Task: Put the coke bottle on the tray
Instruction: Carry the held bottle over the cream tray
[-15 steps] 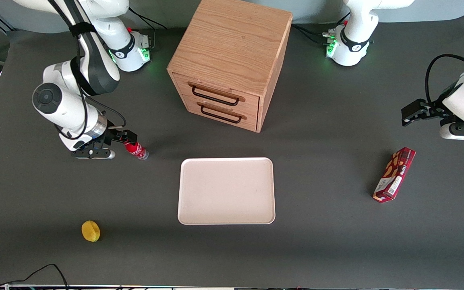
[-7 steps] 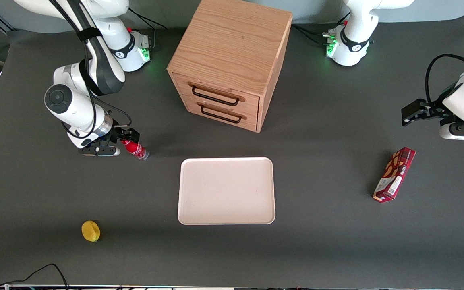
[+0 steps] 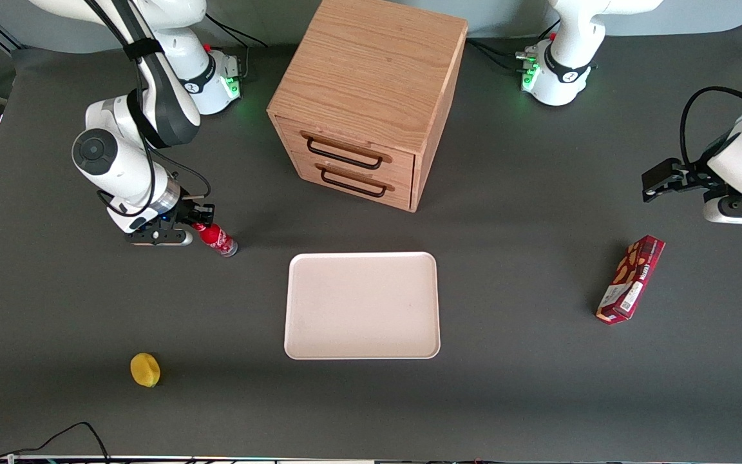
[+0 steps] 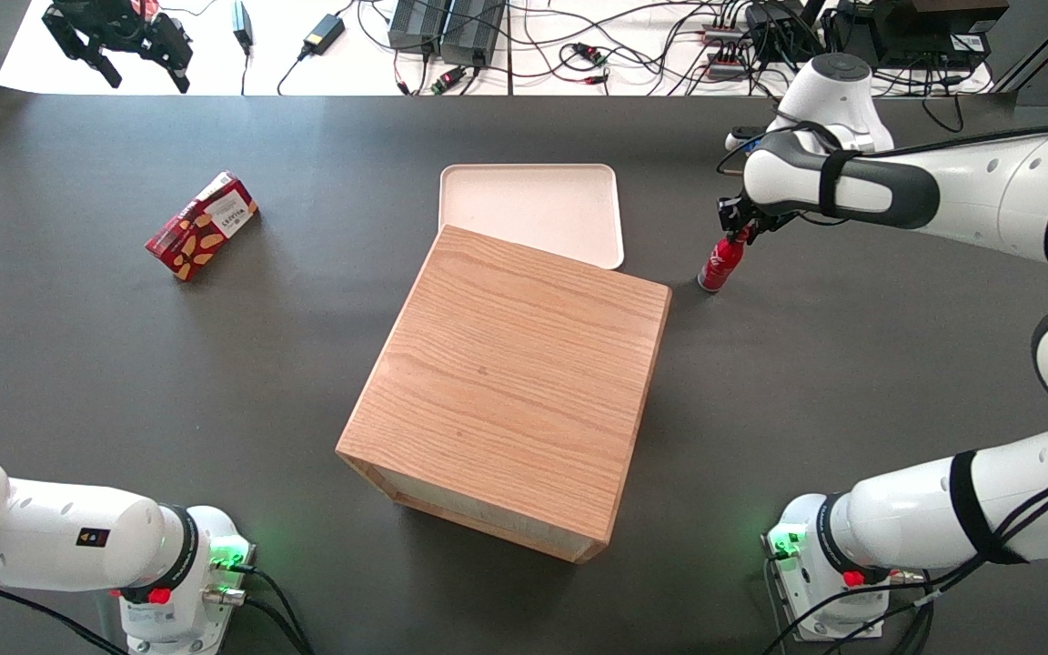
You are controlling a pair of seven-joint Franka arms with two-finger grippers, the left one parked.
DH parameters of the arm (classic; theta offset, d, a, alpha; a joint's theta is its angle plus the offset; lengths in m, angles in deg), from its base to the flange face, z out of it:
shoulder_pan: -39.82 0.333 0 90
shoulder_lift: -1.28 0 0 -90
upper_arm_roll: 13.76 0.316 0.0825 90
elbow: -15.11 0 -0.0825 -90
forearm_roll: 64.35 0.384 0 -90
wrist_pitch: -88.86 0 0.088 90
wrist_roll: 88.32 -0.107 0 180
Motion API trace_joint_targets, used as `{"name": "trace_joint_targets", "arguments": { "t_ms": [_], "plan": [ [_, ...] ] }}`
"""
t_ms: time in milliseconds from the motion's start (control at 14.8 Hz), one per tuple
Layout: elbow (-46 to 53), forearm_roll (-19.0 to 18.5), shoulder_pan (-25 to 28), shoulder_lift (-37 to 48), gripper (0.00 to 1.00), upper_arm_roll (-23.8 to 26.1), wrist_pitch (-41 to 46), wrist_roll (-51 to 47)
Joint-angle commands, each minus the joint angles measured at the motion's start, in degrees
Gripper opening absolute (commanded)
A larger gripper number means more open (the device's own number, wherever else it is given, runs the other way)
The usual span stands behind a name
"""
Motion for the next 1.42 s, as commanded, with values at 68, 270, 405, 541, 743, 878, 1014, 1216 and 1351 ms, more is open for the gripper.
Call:
{"name": "trace_joint_targets", "arguments": {
  "t_ms": [68, 270, 405, 541, 743, 878, 1014, 1216, 1351],
  "plan": [
    [11.2, -0.8, 0.0, 2.1, 0.00, 0.2, 13.3, -0.8],
    [26.8, -0.5, 0.2, -0.2, 0.00, 0.7, 25.6, -1.4],
    [37.7, -0.6, 0.7, -4.2, 0.00, 3.3, 31.4, -2.0],
    [51.5, -0.8, 1.2, -13.0, 0.00, 6.4, 37.1, -8.2],
    [67.7, -5.7, 4.3, -27.9, 0.00, 12.1, 39.4, -21.4],
    [73.8, -11.4, 6.4, -36.0, 0.00, 15.2, 36.9, -28.2],
    [74.2, -14.3, 7.3, -40.1, 0.00, 15.3, 30.5, -31.7],
    [74.1, -16.8, 8.2, -44.9, 0.00, 15.3, 24.1, -36.3],
    [73.9, -20.4, 8.2, -46.9, 0.00, 15.5, 22.5, -38.8]
  ]
}}
